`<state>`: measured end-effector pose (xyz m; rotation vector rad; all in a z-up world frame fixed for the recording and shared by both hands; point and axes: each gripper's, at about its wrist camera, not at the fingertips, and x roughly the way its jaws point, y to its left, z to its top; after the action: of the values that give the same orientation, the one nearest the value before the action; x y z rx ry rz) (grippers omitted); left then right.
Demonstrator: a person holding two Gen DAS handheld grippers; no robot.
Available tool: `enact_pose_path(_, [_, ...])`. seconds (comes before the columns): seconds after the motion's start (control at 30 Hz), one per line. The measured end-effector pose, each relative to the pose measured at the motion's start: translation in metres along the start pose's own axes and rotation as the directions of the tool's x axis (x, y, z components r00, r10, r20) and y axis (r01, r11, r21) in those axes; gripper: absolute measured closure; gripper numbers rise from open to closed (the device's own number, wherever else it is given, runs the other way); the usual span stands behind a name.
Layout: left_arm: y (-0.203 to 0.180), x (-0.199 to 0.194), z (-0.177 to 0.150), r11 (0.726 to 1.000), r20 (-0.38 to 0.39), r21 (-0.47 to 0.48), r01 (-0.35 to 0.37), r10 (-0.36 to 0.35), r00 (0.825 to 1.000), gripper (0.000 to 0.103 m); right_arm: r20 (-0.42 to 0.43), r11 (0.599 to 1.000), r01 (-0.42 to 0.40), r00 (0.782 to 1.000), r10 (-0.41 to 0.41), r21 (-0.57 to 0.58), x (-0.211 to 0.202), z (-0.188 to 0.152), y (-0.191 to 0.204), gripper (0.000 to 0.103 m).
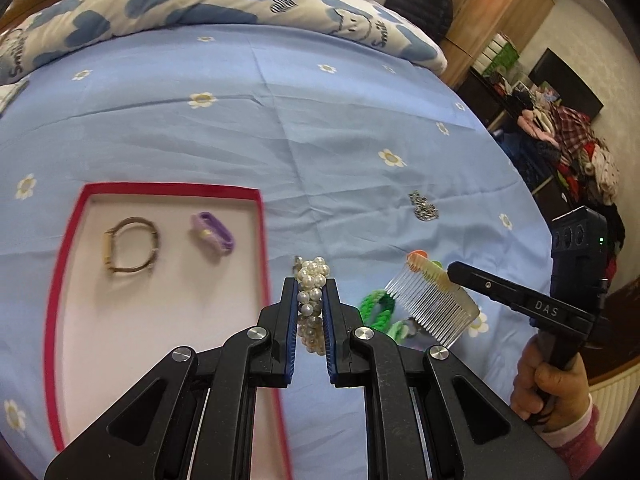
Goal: Organize jewelry
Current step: 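Carry the pearl bracelet and comb into the box lid while both grippers open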
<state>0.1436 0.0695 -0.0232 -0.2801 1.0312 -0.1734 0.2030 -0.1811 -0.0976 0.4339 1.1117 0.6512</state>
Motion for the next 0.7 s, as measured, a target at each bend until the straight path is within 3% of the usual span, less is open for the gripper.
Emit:
enact_pose_path(0.43, [0.069,-0.029,-0.019,0.991,0.028,-0.128,-0.048,0.052,0.998,0.093,-0.05,0.995,-0.064,0.997,0.061,-0.071,0.047,-0.004,0.063,0.095])
enact_pose_path(0.7, [0.11,-0.026,-0.025,0.976,0.027,-0.214,-0.052,0.059,0.998,0.093,-0.063,0.99,-0.085,0.995,0.078,-0.112,0.089,-0.003,0.101,0.095])
